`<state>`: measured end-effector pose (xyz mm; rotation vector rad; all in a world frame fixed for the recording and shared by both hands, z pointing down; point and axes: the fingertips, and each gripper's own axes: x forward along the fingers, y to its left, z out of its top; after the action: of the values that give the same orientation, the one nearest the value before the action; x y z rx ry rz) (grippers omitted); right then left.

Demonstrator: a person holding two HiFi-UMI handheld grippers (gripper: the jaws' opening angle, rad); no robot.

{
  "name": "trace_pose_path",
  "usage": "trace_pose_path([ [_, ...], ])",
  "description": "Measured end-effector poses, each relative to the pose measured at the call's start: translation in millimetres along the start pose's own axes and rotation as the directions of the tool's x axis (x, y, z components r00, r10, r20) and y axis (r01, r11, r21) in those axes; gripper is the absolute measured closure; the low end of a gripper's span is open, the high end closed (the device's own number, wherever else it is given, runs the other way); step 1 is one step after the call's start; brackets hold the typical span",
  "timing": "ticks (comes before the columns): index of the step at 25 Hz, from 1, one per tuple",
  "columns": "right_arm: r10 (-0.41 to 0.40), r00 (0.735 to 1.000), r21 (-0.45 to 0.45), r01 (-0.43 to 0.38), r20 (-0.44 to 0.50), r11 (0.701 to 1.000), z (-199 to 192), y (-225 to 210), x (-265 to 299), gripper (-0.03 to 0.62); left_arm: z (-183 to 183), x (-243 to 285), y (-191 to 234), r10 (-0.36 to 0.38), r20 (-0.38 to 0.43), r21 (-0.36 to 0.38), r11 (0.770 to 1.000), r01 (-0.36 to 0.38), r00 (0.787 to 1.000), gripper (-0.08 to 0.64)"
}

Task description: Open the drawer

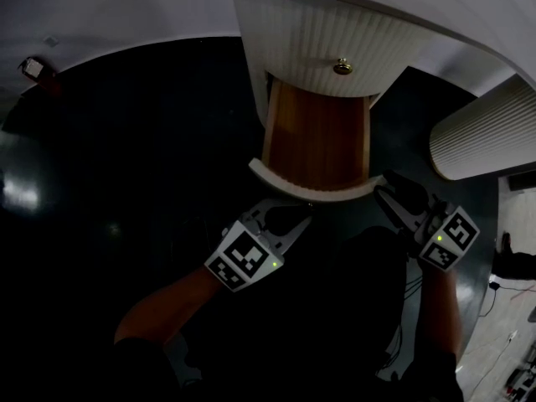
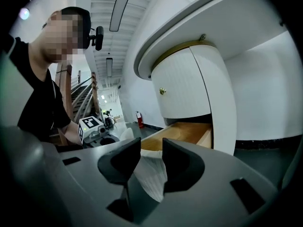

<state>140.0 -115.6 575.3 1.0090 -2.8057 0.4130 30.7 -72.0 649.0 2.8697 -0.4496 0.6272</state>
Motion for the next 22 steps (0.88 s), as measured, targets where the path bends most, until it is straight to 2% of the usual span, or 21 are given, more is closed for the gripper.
trace_pose_path([
  [5,0.026,0.999,0.012,-0.025,-0.025,1.0,-6,13,-9,0.468,34,-29,-23,-0.02,0.083,-0.007,1.0,0.021,0.996,0.52],
  [9,0.057,0.997,0.012,-0.057,-0.05,0.998,-10,24,-12,0.47,53,-46,-24,-0.031,0.141,-0.019,0.999,0.034,0.989,0.52],
  [13,0.101,0.993,0.032,-0.099,-0.067,0.995,-16,33,-15,0.471,65,-58,-11,0.019,0.189,-0.012,1.0,-0.017,0.982,0.52],
  [14,0.138,0.987,0.033,-0.135,-0.083,0.99,-20,41,-13,0.53,68,-62,-6,0.039,0.204,-0.014,0.999,-0.037,0.978,0.52],
  [15,0.167,0.981,0.022,-0.166,-0.103,0.986,-24,50,-11,0.543,71,-65,-2,0.058,0.218,-0.02,0.998,-0.055,0.974,0.52],
  [17,0.168,0.978,-0.03,-0.173,-0.126,0.984,-27,58,-7,0.543,75,-69,6,0.09,0.237,-0.037,0.996,-0.084,0.967,0.52],
  [19,0.141,0.985,-0.025,-0.145,-0.098,0.989,-18,56,-7,0.543,78,-74,12,0.111,0.248,-0.043,0.994,-0.103,0.962,0.52],
  [22,0.145,0.989,0.061,-0.145,0.003,0.988,3,49,-10,0.543,83,-80,18,0.131,0.258,-0.024,0.991,-0.129,0.957,0.52],
])
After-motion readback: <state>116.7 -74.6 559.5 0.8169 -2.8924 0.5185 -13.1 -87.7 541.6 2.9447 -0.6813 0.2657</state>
